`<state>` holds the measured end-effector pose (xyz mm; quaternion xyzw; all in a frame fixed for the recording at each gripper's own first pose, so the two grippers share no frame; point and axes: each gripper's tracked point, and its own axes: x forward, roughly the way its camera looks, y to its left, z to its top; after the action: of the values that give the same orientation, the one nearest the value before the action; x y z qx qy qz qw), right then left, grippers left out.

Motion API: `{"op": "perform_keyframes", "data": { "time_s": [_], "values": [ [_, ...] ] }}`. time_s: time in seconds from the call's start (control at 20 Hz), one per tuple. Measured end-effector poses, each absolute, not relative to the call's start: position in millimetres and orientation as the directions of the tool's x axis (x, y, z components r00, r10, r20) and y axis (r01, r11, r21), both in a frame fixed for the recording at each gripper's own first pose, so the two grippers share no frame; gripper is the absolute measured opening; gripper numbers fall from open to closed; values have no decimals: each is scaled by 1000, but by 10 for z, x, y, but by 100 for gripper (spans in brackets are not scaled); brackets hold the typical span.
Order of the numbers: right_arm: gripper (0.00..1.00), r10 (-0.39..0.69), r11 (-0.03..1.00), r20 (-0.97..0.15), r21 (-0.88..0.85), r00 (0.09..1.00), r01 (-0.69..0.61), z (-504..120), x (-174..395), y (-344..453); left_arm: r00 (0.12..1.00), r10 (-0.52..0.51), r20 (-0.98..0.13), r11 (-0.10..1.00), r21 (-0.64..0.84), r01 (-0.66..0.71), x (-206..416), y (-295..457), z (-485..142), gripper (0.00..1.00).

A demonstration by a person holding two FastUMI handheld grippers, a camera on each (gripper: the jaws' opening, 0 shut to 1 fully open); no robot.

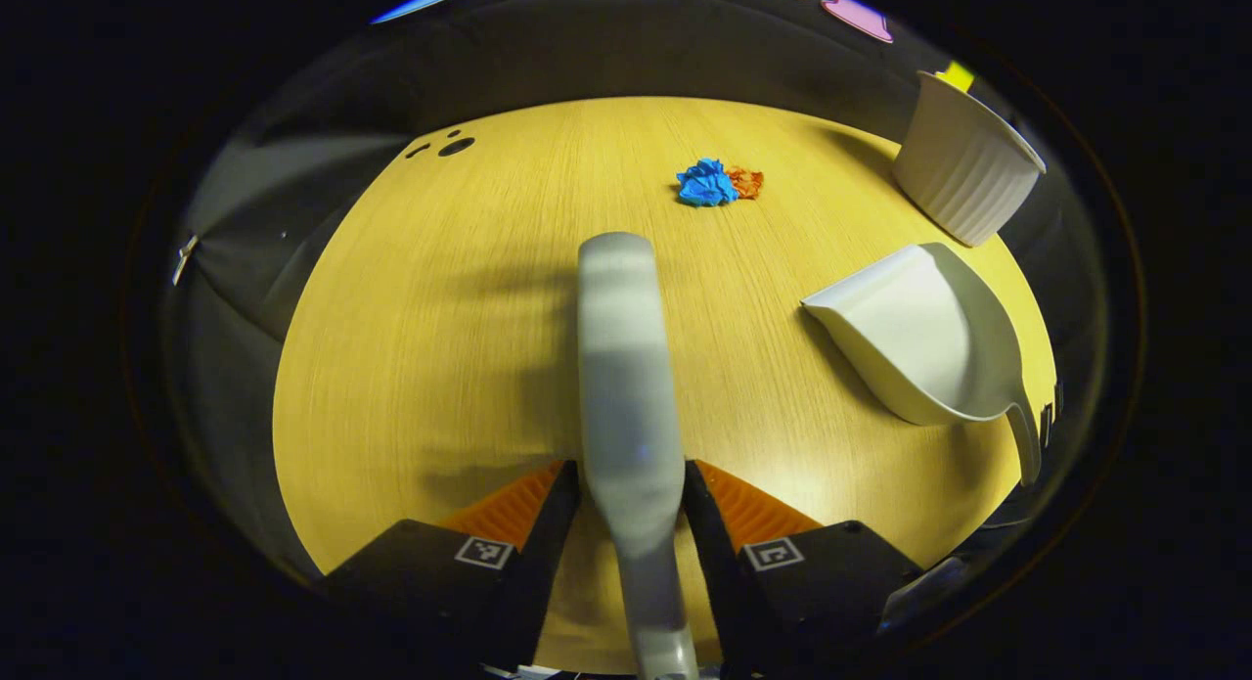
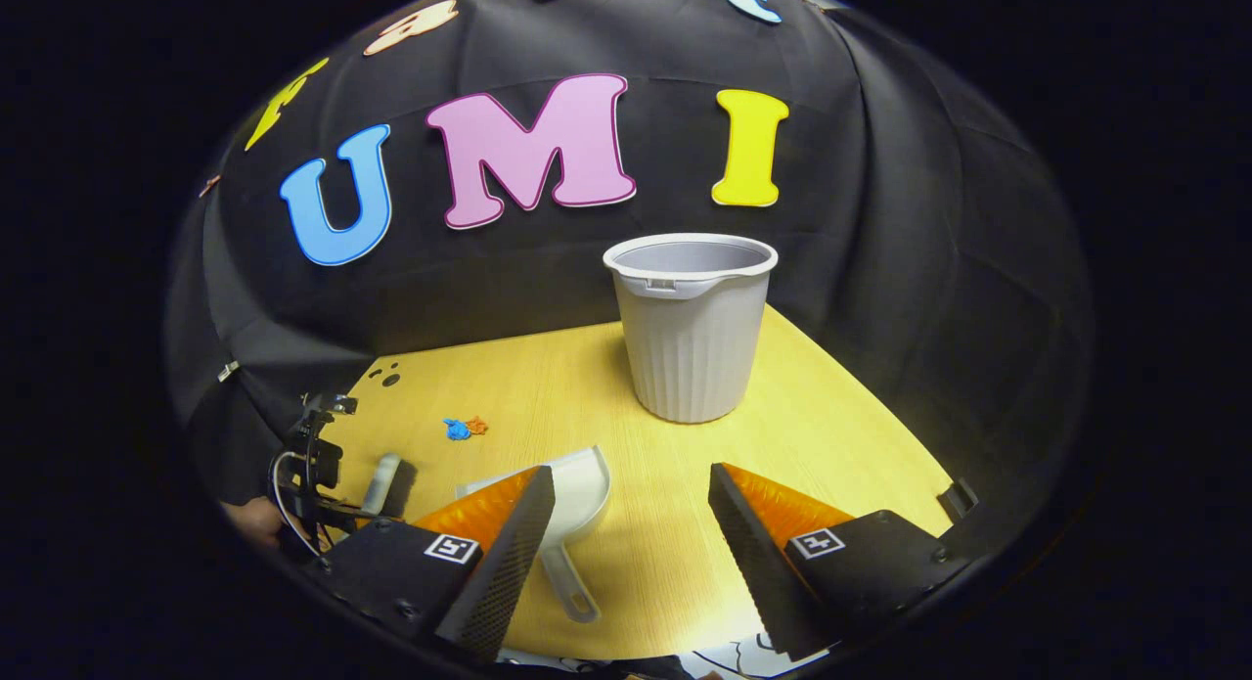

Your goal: Pick up the small broom and dustpan from the desktop, sweep the trash into the dustpan with the broom, and then empty the trash into the garbage bin.

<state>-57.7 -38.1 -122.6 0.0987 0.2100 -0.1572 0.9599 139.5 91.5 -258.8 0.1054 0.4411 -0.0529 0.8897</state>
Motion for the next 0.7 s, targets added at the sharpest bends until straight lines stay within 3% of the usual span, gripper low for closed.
{"op": "perform_keyframes", "data": {
  "time_s": [0.25,0.5,0.7],
  "values": [
    [99,-212,947,-476,114,853,300,-1342,-491,-282,641,12,-767,983,127,134,1424,914,-2598,40],
    [99,-127,965,-555,122,822,231,-1585,-387,-106,675,-37,-737,977,116,181,1420,906,-2585,29],
    [99,-46,978,-652,124,757,166,-1899,-331,72,685,-57,-727,989,52,138,1259,921,-2503,27]
  ]
}}
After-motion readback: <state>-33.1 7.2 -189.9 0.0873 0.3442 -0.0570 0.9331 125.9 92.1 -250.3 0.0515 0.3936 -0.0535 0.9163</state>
